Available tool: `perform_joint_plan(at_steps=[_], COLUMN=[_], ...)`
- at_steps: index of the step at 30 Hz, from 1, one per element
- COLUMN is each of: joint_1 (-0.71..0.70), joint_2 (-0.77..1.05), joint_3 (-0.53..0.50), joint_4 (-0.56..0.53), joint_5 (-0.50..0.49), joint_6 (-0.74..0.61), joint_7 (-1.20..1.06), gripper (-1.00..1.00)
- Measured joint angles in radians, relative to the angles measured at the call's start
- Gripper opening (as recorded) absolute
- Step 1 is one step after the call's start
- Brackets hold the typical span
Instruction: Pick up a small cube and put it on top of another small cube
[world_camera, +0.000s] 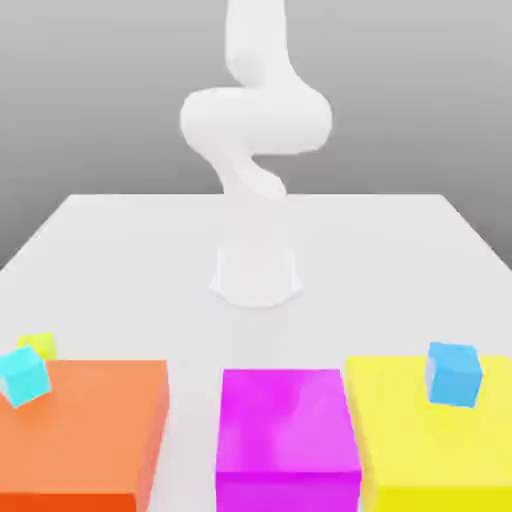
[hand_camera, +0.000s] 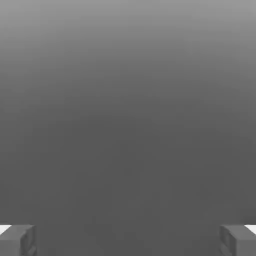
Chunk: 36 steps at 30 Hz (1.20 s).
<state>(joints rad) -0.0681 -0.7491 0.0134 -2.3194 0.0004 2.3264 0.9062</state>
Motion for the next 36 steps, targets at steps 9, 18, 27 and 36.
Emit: perform_joint_plan(at_steps=[9, 18, 27, 36], joint_1=[-0.237, -0.441, -0.613, -0.757], joint_2=[0.185, 0.367, 0.55, 0.73], joint_3=[0.042, 0.058, 0.038, -0.023], joint_4=[-0.071, -0.141, -0.21, -0.28], joint_5=[-0.012, -0.042, -0.074, -0.069], joint_6=[0.098, 0.194, 0.289, 0.385], joint_7=[0.396, 0.799, 1.203, 1.581], gripper=[0.0, 0.0, 0.0, 0.0])
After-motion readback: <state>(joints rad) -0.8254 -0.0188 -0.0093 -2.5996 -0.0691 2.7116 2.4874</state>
